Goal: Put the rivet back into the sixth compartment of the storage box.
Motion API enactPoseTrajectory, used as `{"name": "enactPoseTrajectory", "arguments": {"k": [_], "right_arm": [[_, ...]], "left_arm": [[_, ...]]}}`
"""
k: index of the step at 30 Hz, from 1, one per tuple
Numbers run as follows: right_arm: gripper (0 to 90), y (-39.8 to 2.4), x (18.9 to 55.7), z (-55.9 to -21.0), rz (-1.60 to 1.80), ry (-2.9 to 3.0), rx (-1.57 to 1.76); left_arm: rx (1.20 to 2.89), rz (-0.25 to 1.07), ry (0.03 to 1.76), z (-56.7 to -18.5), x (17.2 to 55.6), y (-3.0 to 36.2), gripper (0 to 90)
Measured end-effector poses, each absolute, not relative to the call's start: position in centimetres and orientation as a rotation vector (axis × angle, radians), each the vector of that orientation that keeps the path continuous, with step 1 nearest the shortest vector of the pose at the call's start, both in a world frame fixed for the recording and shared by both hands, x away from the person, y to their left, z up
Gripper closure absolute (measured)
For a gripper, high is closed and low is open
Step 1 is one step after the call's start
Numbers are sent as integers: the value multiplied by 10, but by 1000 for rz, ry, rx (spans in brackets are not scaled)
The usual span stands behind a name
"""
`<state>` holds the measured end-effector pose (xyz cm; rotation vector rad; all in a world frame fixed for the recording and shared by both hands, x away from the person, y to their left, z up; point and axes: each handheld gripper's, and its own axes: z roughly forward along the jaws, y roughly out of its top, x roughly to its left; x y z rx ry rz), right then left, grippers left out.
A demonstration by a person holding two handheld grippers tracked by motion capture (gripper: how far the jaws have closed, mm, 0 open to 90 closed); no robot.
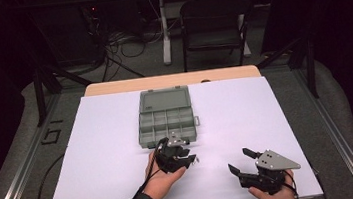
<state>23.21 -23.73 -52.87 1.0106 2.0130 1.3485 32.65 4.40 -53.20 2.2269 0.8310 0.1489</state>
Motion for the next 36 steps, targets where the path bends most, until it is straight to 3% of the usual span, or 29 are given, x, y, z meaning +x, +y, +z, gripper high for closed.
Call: {"name": "enactPoseTrajectory", "arguments": {"k": [36], "right_arm": [[283,-237,232,-528,1350,2014,1007]], "left_arm": [[2291,110,865,-552,332,34,820]]}}
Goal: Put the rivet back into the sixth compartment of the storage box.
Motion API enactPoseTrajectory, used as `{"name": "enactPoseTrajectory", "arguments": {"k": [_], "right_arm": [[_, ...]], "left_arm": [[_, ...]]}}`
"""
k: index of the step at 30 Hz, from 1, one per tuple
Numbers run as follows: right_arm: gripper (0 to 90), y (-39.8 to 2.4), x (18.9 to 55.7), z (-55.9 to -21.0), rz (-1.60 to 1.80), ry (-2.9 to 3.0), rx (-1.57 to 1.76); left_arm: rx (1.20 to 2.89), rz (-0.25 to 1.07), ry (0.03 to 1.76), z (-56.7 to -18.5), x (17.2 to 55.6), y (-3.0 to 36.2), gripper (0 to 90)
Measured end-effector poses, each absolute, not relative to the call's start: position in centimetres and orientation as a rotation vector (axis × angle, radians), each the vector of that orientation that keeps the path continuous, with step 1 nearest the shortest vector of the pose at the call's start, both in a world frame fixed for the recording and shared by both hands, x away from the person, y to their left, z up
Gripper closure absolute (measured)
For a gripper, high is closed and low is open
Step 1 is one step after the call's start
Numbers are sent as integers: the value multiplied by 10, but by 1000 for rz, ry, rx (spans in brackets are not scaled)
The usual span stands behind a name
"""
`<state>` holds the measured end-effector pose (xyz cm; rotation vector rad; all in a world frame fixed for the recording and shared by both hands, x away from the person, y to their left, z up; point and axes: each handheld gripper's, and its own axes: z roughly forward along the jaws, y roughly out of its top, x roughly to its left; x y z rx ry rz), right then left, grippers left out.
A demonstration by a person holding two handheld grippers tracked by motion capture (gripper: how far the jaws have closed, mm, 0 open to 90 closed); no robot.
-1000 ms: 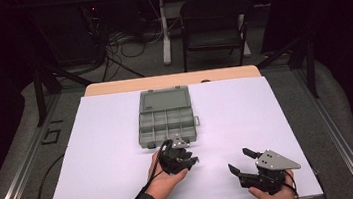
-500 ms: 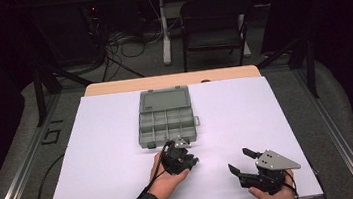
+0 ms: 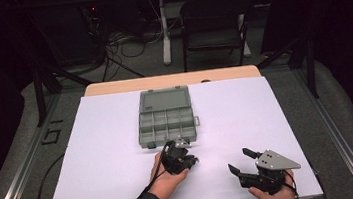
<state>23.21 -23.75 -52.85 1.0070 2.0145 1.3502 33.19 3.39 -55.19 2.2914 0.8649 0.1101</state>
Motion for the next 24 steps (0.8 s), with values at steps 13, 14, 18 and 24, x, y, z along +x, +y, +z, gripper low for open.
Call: {"name": "enactPoseTrajectory", "arguments": {"k": [13,14,18,24], "right_arm": [[283,-237,232,-529,1351,2013,1008],[283,-238,232,-529,1354,2013,1009],[283,-238,233,-529,1354,2016,1007],[283,-237,232,-529,1343,2017,1010]], "left_arm": [[2284,122,864,-550,331,35,828],[2279,124,866,-548,331,36,828],[2229,143,858,-536,330,42,828],[2148,169,862,-515,329,54,828]]}}
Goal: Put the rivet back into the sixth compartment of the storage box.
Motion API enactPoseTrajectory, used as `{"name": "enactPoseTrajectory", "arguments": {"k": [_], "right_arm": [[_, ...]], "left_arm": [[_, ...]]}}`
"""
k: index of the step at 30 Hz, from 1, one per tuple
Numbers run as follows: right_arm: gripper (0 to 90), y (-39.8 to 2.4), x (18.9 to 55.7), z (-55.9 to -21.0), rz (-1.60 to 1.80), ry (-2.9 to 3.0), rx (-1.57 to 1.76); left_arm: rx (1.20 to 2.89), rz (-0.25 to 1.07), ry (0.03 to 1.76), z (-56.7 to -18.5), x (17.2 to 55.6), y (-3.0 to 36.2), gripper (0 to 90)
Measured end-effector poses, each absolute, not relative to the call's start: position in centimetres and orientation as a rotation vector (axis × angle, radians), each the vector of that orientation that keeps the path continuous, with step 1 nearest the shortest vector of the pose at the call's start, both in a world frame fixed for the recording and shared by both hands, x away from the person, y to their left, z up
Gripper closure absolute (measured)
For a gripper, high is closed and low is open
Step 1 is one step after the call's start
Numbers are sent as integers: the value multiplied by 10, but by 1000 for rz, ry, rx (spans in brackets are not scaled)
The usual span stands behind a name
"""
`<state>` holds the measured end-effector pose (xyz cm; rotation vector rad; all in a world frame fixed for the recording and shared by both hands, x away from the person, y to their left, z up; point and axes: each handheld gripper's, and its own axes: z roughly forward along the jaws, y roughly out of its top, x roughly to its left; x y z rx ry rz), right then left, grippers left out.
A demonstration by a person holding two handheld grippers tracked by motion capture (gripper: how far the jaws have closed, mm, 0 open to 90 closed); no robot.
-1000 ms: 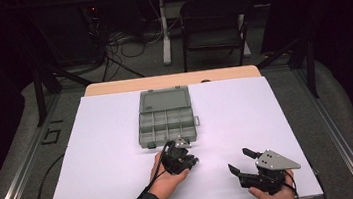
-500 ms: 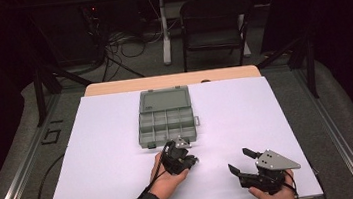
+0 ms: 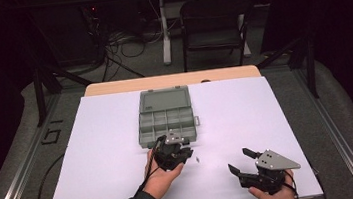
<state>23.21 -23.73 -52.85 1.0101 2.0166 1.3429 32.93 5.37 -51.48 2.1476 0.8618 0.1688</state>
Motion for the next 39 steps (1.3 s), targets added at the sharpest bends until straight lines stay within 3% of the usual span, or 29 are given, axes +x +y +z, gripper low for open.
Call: {"name": "enactPoseTrajectory", "arguments": {"k": [18,39], "right_arm": [[283,-237,233,-529,1352,2013,1009],[283,-237,233,-530,1351,2018,1014]], "left_arm": [[2041,241,862,-480,331,80,828],[1890,378,985,-464,346,121,828]]}}
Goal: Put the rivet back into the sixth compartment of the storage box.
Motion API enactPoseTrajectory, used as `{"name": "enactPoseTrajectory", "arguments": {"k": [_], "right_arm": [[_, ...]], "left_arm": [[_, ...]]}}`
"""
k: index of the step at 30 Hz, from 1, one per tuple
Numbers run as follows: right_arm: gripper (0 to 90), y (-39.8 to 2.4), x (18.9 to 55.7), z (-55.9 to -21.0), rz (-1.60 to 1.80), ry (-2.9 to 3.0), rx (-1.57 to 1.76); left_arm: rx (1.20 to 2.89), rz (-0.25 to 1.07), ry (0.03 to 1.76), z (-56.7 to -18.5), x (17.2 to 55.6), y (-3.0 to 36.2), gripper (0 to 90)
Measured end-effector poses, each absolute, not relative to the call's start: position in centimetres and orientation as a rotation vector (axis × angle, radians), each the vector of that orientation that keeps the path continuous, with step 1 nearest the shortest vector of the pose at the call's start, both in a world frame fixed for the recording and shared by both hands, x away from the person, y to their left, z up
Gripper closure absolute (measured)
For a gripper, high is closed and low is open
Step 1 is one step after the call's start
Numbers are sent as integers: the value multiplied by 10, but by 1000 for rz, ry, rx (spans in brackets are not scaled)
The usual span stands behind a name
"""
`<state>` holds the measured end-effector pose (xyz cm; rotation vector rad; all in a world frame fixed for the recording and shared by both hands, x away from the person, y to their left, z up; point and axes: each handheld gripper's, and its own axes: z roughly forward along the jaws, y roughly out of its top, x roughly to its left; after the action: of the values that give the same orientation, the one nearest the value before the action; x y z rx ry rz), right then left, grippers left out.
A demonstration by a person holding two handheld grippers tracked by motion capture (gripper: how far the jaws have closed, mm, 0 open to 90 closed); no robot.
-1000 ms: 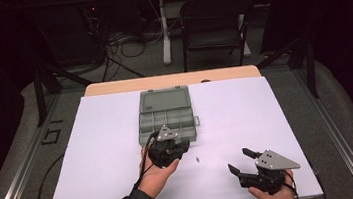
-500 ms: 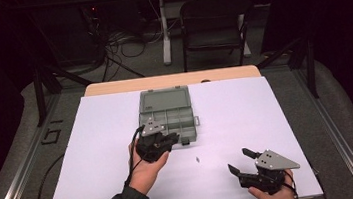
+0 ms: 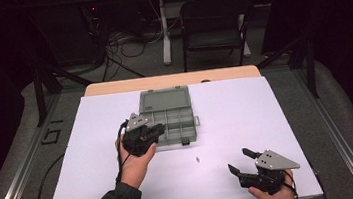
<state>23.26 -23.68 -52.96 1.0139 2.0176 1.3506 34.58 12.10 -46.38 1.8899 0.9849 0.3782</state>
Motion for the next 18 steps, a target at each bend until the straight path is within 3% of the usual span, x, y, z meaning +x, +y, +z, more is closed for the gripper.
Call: {"name": "enactPoseTrajectory", "arguments": {"k": [18], "right_arm": [[283,-237,233,-529,1352,2018,1011]], "left_arm": [[1884,404,1064,-479,364,126,828]]}}
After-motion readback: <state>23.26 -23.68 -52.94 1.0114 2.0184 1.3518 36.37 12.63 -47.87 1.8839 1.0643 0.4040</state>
